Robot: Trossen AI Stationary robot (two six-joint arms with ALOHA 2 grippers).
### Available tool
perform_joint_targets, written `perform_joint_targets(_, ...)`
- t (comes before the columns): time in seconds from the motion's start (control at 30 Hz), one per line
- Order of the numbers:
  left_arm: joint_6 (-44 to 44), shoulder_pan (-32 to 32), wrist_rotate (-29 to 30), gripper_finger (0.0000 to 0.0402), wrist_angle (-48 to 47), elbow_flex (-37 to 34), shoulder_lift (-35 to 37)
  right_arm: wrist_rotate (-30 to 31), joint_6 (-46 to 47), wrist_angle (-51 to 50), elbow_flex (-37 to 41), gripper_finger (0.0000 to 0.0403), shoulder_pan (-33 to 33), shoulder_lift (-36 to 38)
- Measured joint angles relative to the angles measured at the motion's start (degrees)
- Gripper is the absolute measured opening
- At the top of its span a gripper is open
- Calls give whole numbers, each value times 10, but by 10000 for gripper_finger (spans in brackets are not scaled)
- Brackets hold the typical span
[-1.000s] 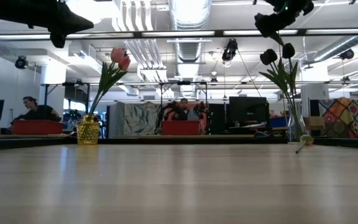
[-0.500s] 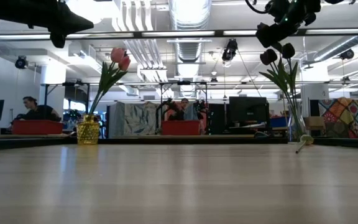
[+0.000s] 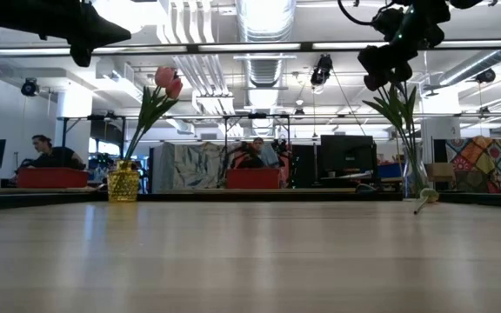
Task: Sort flowers into vase by color
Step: Put the dark red tulip into the transparent vase
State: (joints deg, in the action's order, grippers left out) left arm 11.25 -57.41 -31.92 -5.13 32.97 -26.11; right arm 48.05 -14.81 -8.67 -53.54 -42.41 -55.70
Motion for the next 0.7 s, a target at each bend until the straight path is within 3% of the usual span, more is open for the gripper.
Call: perform_joint_targets(0.7,2,0,0,0,0,0,19,-5,43,-66,-2,20,2,0)
